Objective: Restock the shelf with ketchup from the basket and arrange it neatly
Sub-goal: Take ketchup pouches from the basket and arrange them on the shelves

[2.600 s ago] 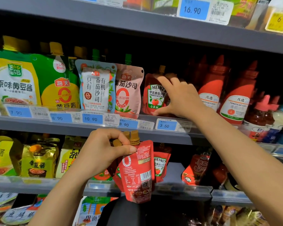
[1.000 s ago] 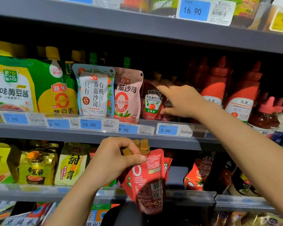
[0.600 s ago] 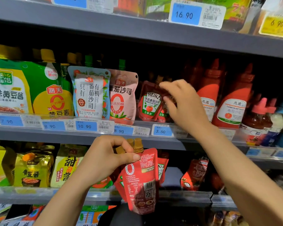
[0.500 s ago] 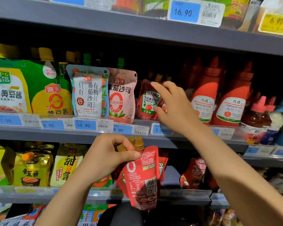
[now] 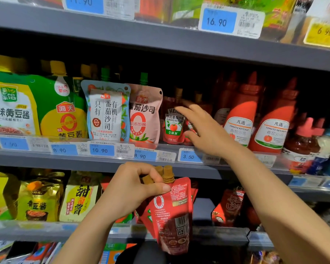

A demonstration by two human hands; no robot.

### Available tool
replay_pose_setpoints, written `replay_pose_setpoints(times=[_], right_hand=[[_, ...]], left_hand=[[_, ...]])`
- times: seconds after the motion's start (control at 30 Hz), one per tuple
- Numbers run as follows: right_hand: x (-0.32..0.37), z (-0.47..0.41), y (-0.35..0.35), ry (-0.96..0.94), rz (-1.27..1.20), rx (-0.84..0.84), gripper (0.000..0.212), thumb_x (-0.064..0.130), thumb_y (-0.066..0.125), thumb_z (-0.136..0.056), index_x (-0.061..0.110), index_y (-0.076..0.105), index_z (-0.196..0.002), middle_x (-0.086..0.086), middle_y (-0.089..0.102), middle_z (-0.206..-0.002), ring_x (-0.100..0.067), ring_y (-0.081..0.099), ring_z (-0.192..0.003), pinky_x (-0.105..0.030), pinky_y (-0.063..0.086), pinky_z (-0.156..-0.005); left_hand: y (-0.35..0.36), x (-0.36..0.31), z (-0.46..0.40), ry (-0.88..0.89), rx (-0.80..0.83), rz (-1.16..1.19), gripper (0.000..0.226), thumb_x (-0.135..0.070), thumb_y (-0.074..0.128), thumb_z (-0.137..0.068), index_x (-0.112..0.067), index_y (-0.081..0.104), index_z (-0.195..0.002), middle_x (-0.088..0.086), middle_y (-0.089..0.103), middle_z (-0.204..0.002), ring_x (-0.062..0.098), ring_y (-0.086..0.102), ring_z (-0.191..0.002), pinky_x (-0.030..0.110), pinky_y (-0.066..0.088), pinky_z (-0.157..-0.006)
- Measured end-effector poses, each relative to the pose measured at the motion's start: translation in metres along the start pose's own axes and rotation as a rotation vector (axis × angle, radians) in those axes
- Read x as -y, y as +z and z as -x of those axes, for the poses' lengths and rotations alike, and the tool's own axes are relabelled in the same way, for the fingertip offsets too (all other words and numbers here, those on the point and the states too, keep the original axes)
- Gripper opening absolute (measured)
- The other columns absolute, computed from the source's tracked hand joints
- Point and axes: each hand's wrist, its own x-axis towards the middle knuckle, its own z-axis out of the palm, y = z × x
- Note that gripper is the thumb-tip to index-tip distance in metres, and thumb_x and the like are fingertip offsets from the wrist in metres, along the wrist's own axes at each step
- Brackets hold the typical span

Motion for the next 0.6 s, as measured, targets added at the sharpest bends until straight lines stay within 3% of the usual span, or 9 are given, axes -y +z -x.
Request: replay_pose_setpoints(times=[0.07,0.17,0.23,0.37,0.5,0.6], right_hand=[[0.006,0.015,0.011,0.004,-0.051,-0.141,0.06,0.011,0.053,-0.093,0.027,0.03,-0.146,0.0,0.021,-0.154,-0.021,0.026,-0.14,-0.036,0.032,-0.109],[0.021,0.025,0.019,0.077,-0.036,-0.296,0.046,0.014,0.049,-0.094,0.024,0.044,-0.138,-0.002,0.043,-0.141,-0.024,0.045,-0.126,-0.04,0.043,-0.1],[0.026,0.019,0.016,0.139,0.025,-0.191,0.035,0.021,0.046,-0.096,0.026,0.051,-0.131,-0.002,0.058,-0.127,-0.025,0.053,-0.116,-0.038,0.044,-0.092],[0.026,0.006,0.01,0.242,0.14,0.01,0.024,0.032,0.047,-0.096,0.03,0.069,-0.108,0.004,0.068,-0.111,-0.023,0.058,-0.106,-0.034,0.04,-0.086],[0.027,-0.009,0.007,0.309,0.32,0.046,0.028,0.046,0.065,-0.084,0.027,0.07,-0.104,0.0,0.066,-0.108,-0.024,0.06,-0.101,-0.031,0.039,-0.073],[0.029,-0.017,0.008,0.319,0.446,0.039,0.033,0.043,0.07,-0.081,0.02,0.068,-0.103,-0.005,0.065,-0.105,-0.027,0.061,-0.096,-0.03,0.036,-0.068]], left_hand=[[0.0,0.0,0.001,-0.003,0.012,0.006,0.014,-0.028,0.084,-0.067,-0.025,0.07,-0.063,0.006,0.072,-0.071,0.022,0.066,-0.064,0.025,0.048,-0.057],[-0.003,0.001,0.002,-0.016,0.025,0.041,0.015,-0.024,0.083,-0.066,-0.023,0.07,-0.061,0.003,0.072,-0.071,0.018,0.069,-0.066,0.02,0.049,-0.055],[-0.005,0.001,0.003,-0.018,0.016,0.057,0.016,-0.025,0.083,-0.065,-0.022,0.069,-0.058,0.002,0.072,-0.069,0.016,0.068,-0.063,0.019,0.047,-0.054],[-0.013,0.001,0.004,-0.005,-0.022,0.052,0.023,-0.042,0.077,-0.053,-0.023,0.07,-0.062,0.004,0.072,-0.07,0.022,0.068,-0.068,0.033,0.051,-0.062],[-0.018,0.003,0.002,-0.013,-0.031,0.072,0.024,-0.041,0.075,-0.052,-0.022,0.07,-0.064,0.001,0.073,-0.072,0.019,0.07,-0.069,0.033,0.054,-0.063],[-0.021,0.005,0.001,-0.015,-0.038,0.082,0.022,-0.039,0.076,-0.052,-0.022,0.07,-0.064,0.0,0.073,-0.072,0.017,0.07,-0.067,0.028,0.051,-0.061]])
